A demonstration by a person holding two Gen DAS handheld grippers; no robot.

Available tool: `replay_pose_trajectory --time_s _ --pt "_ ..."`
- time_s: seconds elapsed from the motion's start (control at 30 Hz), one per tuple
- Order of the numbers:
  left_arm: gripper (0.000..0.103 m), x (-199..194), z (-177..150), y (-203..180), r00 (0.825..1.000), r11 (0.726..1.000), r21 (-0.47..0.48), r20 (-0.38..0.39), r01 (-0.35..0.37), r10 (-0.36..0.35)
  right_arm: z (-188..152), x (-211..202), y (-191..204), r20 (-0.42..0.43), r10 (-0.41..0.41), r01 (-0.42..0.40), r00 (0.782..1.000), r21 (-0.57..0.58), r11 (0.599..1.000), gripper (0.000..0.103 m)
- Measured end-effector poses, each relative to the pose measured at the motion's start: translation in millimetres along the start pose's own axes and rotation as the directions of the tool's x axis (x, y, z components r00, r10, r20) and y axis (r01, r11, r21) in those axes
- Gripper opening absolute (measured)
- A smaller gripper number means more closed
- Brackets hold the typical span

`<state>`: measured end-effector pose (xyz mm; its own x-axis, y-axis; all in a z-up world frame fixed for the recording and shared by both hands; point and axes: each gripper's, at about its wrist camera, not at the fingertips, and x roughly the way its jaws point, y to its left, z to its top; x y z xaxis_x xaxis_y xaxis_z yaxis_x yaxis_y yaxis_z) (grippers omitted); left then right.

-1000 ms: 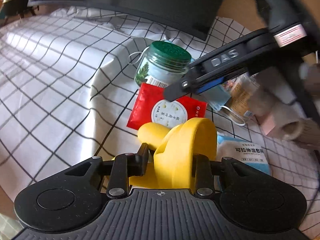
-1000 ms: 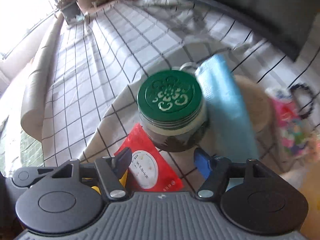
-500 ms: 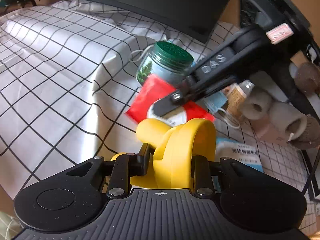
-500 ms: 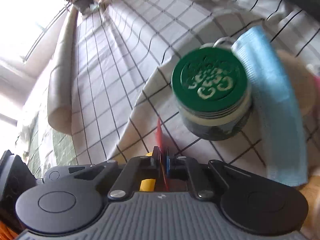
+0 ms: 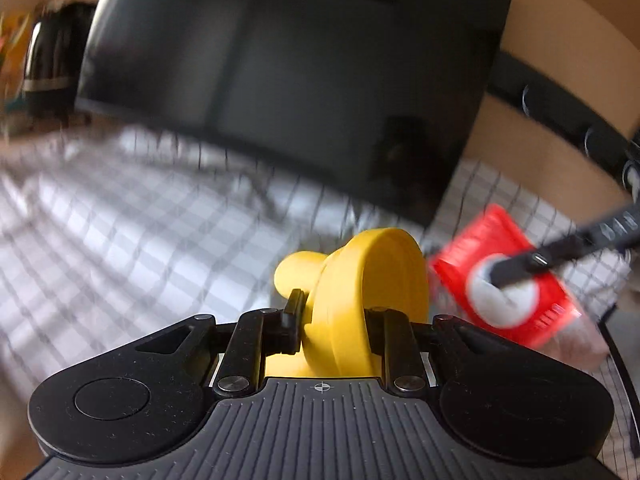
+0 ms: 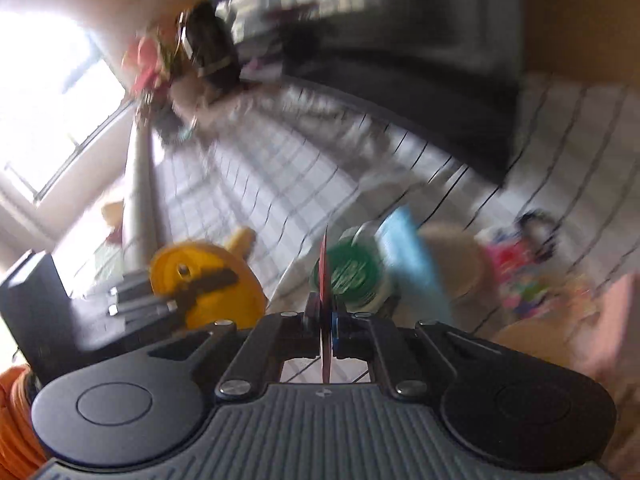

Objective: Organize soft objects
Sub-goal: 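Carry the yellow toy into the pink box while the right tool drops the red packet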

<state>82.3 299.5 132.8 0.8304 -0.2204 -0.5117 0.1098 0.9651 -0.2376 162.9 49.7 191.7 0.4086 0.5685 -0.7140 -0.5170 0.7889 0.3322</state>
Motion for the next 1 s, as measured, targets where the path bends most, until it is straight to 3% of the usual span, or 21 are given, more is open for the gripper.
replay_pose_trajectory --time_s 0.2,0.4,0.5,0.63,0.8,0.87,1.0 --pt "0.024 10 60 -38 0.996 0.998 0.057 0.077 0.034 -0.038 -4 -78 -28 0.146 -0.094 0.087 0.985 0.049 0.995 0.005" --pt "0.024 22 83 -105 0.986 0.982 0.126 0.078 0.139 -0.149 -28 -147 -70 0.241 -0.215 0.186 0.947 0.139 0.973 0.005" --pt "0.024 32 83 -144 0.975 0.965 0.165 0.048 0.206 -0.216 -41 -172 -92 0.273 -0.281 0.236 0.92 0.187 0.954 0.005" --pt "0.024 46 73 -199 0.947 0.928 0.191 -0.019 0.319 -0.321 -60 -199 -118 0.301 -0.395 0.334 0.868 0.237 0.912 0.005" --pt "0.024 75 51 -257 0.913 0.893 0.195 -0.139 0.405 -0.384 -84 -214 -145 0.321 -0.498 0.404 0.805 0.319 0.858 0.005" --pt "0.024 85 39 -273 0.901 0.886 0.19 -0.186 0.423 -0.391 -92 -213 -154 0.329 -0.514 0.407 0.792 0.345 0.846 0.005" --pt "0.024 115 19 -302 0.887 0.882 0.188 -0.265 0.433 -0.379 -100 -203 -184 0.315 -0.508 0.366 0.802 0.414 0.834 0.005"
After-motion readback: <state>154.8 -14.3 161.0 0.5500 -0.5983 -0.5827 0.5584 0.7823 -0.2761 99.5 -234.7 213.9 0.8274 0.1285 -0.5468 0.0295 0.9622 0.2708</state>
